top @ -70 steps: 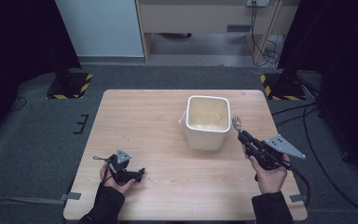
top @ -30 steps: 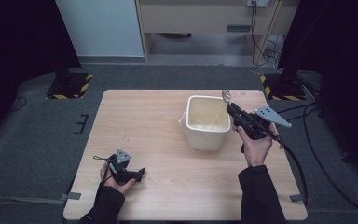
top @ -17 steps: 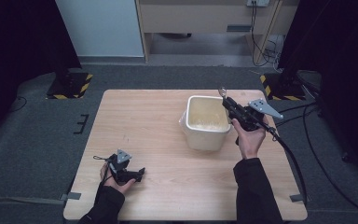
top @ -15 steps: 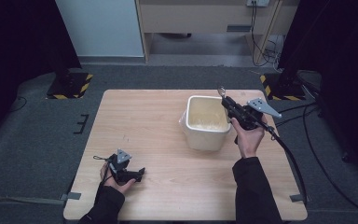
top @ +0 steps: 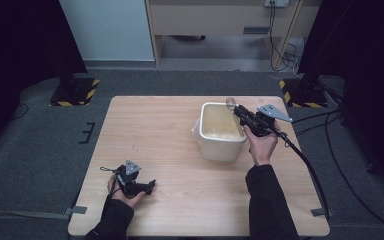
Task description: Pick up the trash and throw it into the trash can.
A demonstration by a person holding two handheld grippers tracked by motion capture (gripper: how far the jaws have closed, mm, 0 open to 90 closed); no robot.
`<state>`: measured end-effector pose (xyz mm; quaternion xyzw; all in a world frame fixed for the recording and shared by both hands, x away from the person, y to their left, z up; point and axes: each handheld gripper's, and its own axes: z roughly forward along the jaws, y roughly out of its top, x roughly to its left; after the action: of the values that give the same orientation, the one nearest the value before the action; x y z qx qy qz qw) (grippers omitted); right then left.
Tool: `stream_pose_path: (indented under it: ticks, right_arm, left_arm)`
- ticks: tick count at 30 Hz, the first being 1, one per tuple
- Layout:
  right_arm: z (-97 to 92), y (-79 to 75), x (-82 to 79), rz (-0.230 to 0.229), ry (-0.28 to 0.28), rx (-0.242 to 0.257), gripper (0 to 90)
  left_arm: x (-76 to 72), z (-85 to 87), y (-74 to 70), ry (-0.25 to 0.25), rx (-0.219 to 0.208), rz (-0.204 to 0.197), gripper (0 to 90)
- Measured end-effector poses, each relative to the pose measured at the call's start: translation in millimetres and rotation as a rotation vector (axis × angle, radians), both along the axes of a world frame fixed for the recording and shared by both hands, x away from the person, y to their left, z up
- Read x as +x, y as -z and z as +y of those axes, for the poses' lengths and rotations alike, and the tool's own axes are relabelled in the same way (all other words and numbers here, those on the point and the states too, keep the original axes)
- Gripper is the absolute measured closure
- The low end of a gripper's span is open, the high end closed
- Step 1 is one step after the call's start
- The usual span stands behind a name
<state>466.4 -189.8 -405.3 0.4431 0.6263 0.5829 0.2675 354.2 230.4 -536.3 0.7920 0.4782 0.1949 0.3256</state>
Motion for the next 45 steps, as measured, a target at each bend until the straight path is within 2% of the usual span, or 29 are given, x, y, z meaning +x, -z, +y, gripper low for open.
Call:
stream_pose_path:
  ticks: [4,8,13,17,21,26,29,35,40,45]
  right_arm:
    - [-0.5,2.4,3.2,0.024,-0.001,-0.004,69.3]
    - [-5.3,-3.5,-0.7,0.019,-0.001,0.001,57.0]
    - [-14.6,-13.8,-13.3,0.007,-0.010,0.006,43.8]
    - [-22.1,-11.3,-29.4,0.004,-0.022,-0.009,36.3]
    - [-30.5,1.7,-49.5,0.026,-0.029,-0.012,31.4]
    - [-37.4,25.0,-71.1,0.079,-0.038,-0.090,25.3]
    - [-41.6,36.9,-79.7,0.109,-0.034,-0.111,23.4]
    - [-53.5,57.8,-92.5,0.173,-0.016,-0.136,21.2]
    - [-65.3,79.4,-100.3,0.244,0.003,-0.167,20.2]
    - [-78.7,100.1,-101.7,0.326,0.038,-0.201,19.2]
  left_arm:
    - [0.0,0.0,0.0,0.000,0.000,0.000,1.1]
    - [0.0,0.0,0.0,0.000,0.000,0.000,1.1]
    - [0.0,0.0,0.0,0.000,0.000,0.000,1.1]
    - [0.0,0.0,0.0,0.000,0.000,0.000,1.1]
    - [0.0,0.0,0.0,0.000,0.000,0.000,1.1]
    - [0.0,0.0,0.0,0.000,0.000,0.000,1.1]
    - [0.0,0.0,0.0,0.000,0.000,0.000,1.1]
    - [0.0,-0.1,0.0,0.000,0.000,0.000,1.1]
    - [0.0,0.0,0.0,0.000,0.000,0.000,1.1]
    - [0.0,0.0,0.0,0.000,0.000,0.000,1.1]
